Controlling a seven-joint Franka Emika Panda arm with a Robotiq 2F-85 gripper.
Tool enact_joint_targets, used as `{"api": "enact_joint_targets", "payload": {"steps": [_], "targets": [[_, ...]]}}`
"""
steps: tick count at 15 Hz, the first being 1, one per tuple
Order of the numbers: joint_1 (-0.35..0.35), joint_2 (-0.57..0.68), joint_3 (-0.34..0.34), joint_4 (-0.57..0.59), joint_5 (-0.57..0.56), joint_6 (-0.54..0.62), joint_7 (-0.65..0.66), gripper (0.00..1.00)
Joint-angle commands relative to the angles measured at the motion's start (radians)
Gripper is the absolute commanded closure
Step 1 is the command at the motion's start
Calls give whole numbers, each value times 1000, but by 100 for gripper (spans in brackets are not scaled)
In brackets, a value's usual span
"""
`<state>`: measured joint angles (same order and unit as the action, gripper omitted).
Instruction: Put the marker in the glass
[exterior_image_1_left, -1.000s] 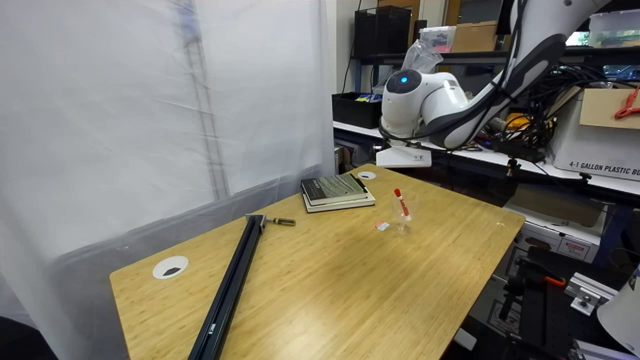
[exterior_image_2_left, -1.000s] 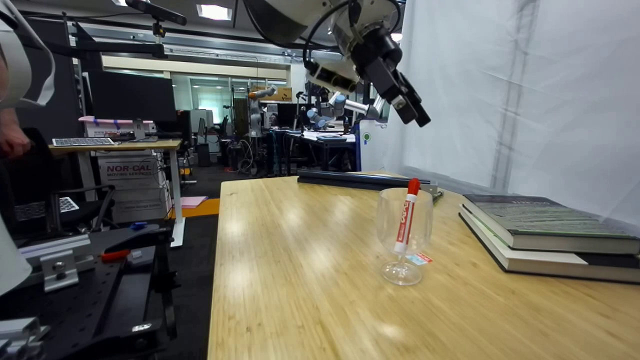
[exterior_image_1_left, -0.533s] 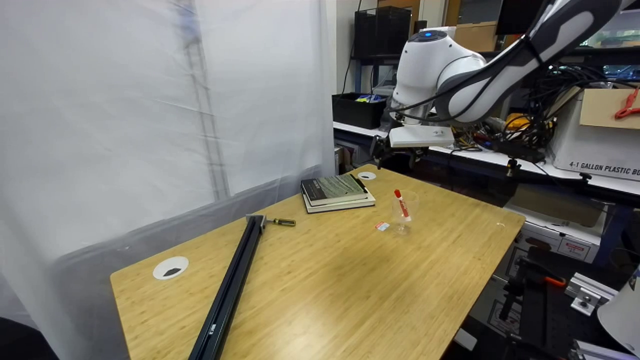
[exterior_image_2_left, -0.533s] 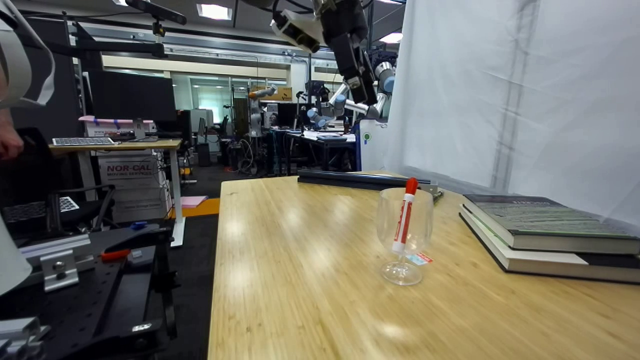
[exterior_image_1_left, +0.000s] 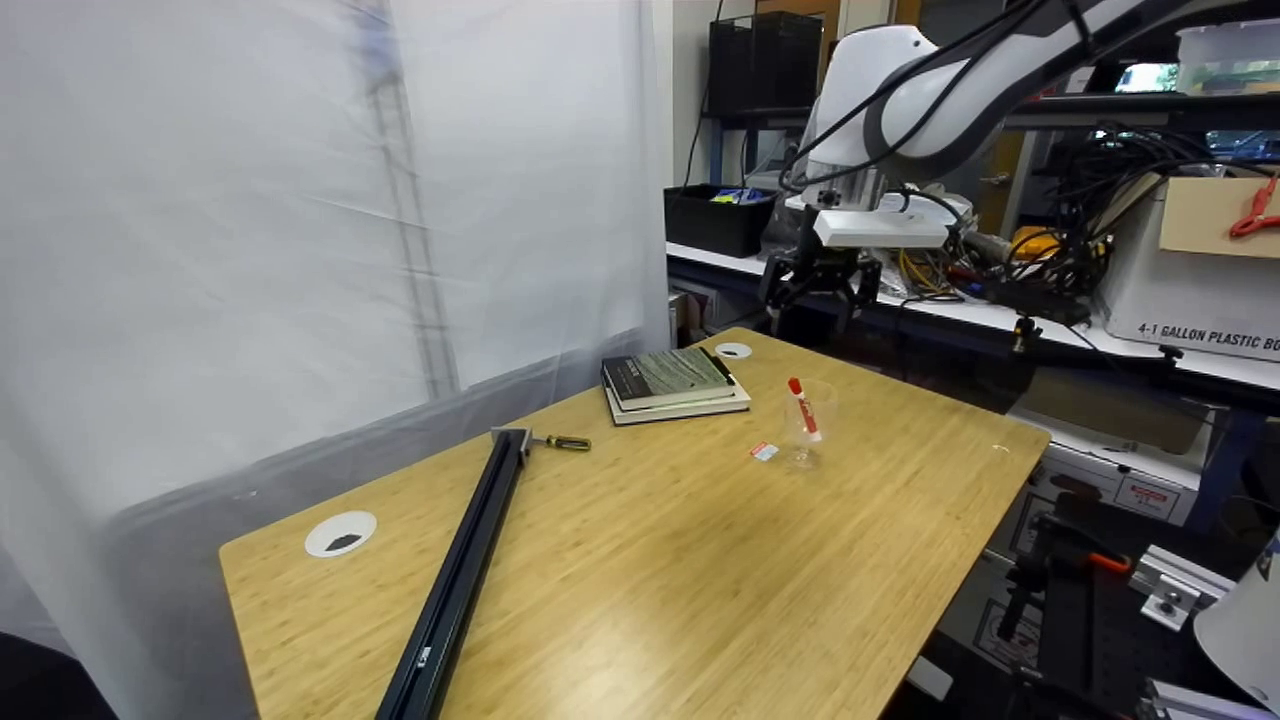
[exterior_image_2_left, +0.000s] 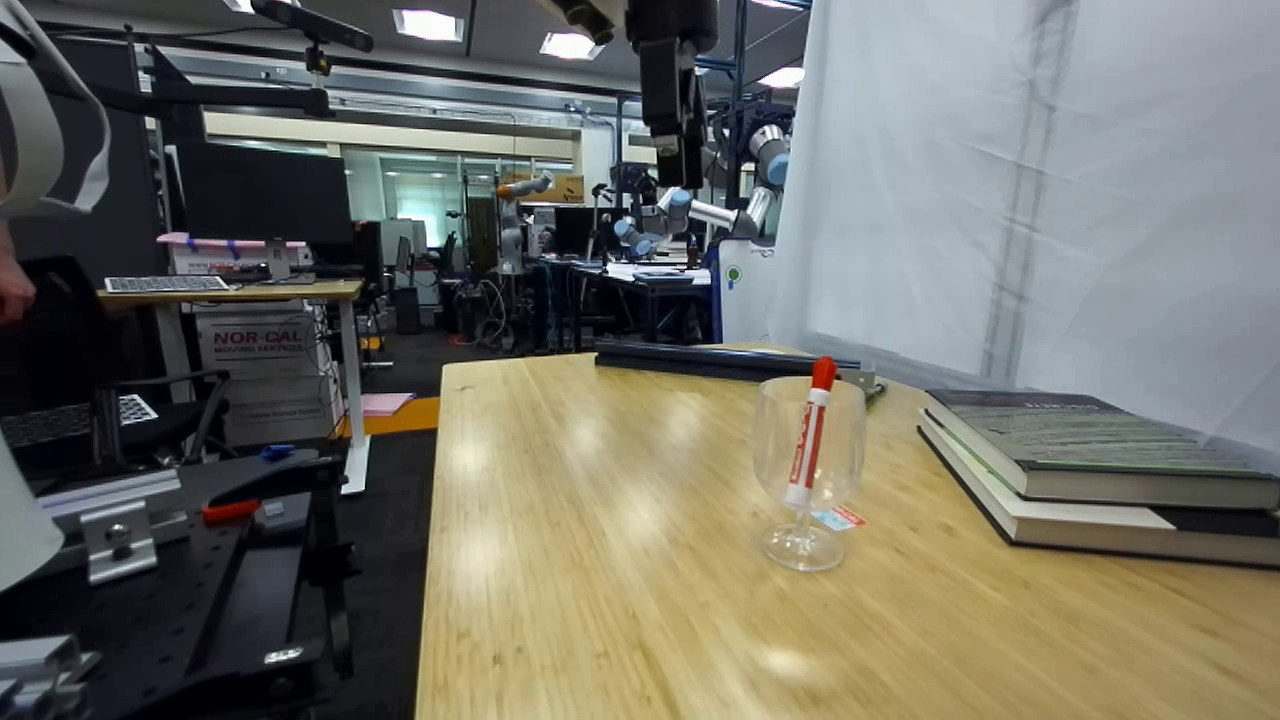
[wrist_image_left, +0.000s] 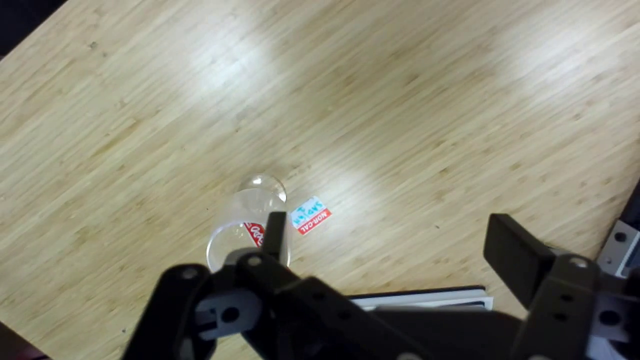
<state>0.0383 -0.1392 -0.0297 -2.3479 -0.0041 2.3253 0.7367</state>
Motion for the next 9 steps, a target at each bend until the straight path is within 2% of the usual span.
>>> {"api": "enact_joint_targets", "payload": {"steps": [1,6,9], "targets": [[-31,15,3,44,68,-89,-110,0],[-44,54,-26,91,240,-175,-339,0],[-55,73,-33,117,268,-223,-395,0]]}}
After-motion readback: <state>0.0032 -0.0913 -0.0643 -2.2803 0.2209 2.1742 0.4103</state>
